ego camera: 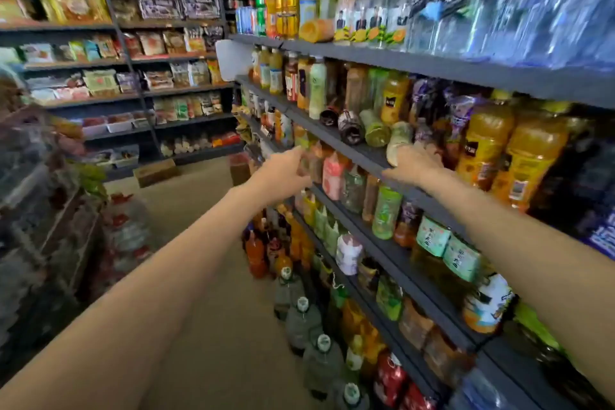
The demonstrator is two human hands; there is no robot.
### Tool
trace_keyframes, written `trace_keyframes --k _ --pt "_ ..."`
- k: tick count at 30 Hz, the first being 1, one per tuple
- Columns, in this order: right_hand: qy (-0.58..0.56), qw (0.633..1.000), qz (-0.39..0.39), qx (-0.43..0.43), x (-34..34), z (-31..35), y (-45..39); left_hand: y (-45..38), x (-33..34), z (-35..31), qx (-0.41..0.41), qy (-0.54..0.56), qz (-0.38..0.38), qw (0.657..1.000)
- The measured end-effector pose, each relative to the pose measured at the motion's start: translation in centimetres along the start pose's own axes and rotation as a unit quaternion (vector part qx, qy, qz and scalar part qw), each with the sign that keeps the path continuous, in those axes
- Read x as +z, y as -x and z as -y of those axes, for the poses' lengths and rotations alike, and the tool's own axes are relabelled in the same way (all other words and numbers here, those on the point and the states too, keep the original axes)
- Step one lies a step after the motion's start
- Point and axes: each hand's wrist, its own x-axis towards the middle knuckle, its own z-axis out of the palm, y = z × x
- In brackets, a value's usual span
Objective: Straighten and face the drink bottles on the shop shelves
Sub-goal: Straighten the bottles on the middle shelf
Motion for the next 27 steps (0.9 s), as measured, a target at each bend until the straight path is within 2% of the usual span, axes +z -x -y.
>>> trace_keyframes --k 4,7,10,13,16,22,27 --pt "0.004 0.981 -0.057 0.186 1.4 -1.5 -6.5 -9.3 1.8 2.5 0.05 0.013 0.051 0.997" --pt "-0.02 0.965 -0.022 0.262 2.8 -2.1 -10.9 -16.4 2.7 3.6 0.117 0.039 0.106 0.987" --pt "0.026 0.947 -0.003 0.321 4.2 -2.3 -13.3 -22.0 2.8 4.3 0.173 0.049 0.148 0.972" --pt "0.106 0.936 -0.01 0.336 4.5 -2.4 -15.0 -26.7 3.2 4.7 0.198 0.106 0.167 0.96" --pt "0.114 0.924 0.0 0.364 4.3 -1.9 -15.9 -29.7 4.7 4.2 0.201 0.15 0.192 0.949" --pt "0.027 0.904 0.021 0.427 3.6 -1.5 -15.4 -31.3 7.5 1.3 0.228 0.153 0.238 0.932" --pt "-0.028 0.903 -0.045 0.426 4.5 -1.7 -14.1 -32.0 8.2 -0.2 0.227 0.171 0.227 0.931"
